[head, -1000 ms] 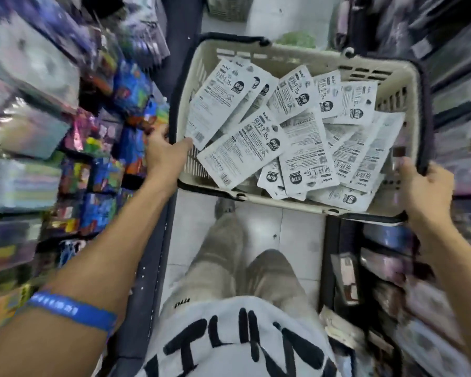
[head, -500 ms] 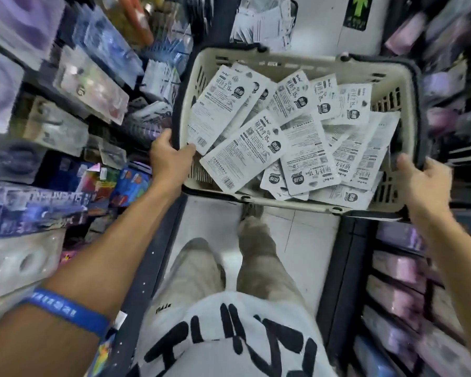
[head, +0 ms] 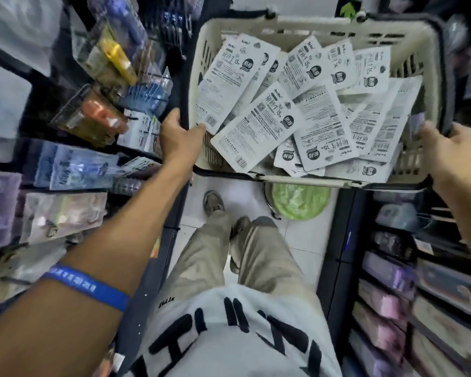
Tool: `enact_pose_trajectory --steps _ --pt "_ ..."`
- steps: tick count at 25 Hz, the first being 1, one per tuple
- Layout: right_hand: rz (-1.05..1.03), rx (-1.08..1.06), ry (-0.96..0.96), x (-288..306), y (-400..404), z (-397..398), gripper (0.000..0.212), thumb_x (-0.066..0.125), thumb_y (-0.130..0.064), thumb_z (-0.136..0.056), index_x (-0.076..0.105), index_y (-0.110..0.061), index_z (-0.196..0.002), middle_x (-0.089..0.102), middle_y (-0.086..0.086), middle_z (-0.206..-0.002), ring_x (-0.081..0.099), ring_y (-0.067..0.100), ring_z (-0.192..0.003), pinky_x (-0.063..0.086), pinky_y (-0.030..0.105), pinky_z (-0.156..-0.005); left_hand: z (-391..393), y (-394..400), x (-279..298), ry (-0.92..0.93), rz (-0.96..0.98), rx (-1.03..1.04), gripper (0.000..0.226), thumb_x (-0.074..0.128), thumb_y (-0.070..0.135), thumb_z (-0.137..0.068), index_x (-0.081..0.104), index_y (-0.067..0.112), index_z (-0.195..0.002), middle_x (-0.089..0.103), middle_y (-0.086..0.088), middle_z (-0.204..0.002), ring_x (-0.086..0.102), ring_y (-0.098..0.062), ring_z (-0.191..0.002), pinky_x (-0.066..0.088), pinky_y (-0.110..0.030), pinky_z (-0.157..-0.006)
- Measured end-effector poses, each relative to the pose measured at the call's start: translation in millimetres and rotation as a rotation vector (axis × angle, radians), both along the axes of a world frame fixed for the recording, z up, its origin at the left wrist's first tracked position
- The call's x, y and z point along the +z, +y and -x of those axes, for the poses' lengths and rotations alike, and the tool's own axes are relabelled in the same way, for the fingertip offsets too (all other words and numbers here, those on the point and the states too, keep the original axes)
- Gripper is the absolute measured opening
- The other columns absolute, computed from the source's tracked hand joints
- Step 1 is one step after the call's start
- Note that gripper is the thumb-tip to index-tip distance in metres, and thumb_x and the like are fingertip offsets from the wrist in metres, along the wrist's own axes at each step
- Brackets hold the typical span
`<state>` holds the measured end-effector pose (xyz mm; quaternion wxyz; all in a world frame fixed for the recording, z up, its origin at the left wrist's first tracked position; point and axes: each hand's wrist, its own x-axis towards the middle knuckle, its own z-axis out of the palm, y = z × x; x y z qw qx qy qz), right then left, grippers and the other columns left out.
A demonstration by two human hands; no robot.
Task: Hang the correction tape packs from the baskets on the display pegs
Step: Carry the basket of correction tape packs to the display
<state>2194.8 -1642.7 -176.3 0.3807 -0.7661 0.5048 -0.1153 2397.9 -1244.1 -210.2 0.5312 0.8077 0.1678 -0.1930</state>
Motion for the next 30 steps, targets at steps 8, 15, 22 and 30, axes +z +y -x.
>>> enact_pose_trajectory --steps 8,15,22,30 --pt "0.096 0.007 0.043 27.4 -32.5 -92.3 0.040 0.061 -0.054 -0.083 0.065 -0.015 -0.086 0.065 0.002 -0.083 0.058 0.012 -0.072 0.051 0.035 -0.064 -79.8 -38.1 8.3 -0.022 0.078 0.028 0.025 0.066 0.001 -0.088 0.062 0.022 -0.100 0.072 0.004 -0.096 0.071 -0.016 -0.091 0.062 -0.035 -0.085" --pt "0.037 0.097 0.035 22.6 -72.2 -180.0 0.032 0.060 -0.052 -0.083 0.067 -0.021 -0.078 0.064 0.004 -0.082 0.063 0.020 -0.077 0.058 0.052 -0.068 -132.1 -62.7 9.0 -0.017 0.073 0.093 0.030 0.067 0.003 -0.088 0.058 0.032 -0.086 0.072 0.006 -0.096 0.072 -0.014 -0.090 0.062 -0.034 -0.079" --pt "0.006 0.330 0.064 -3.9 -152.1 -299.9 0.032 0.059 -0.047 -0.090 0.067 -0.017 -0.097 0.070 0.020 -0.090 0.059 0.017 -0.075 0.053 0.038 -0.066 -164.5 -129.0 -31.8 0.029 0.004 0.281 0.026 0.070 0.006 -0.088 0.061 0.029 -0.092 0.073 0.000 -0.096 0.072 -0.023 -0.091 0.061 -0.044 -0.085" --pt "-0.101 0.714 0.231 -85.3 -242.0 -476.5 0.064 0.054 -0.062 -0.087 0.066 -0.001 -0.103 0.069 0.026 -0.096 0.059 0.023 -0.088 0.051 0.057 -0.080 -176.7 -222.4 -49.4 0.078 -0.131 0.774 0.035 0.071 0.002 -0.090 0.064 -0.002 -0.124 0.072 -0.009 -0.110 0.065 0.016 -0.075 0.052 -0.006 -0.072"
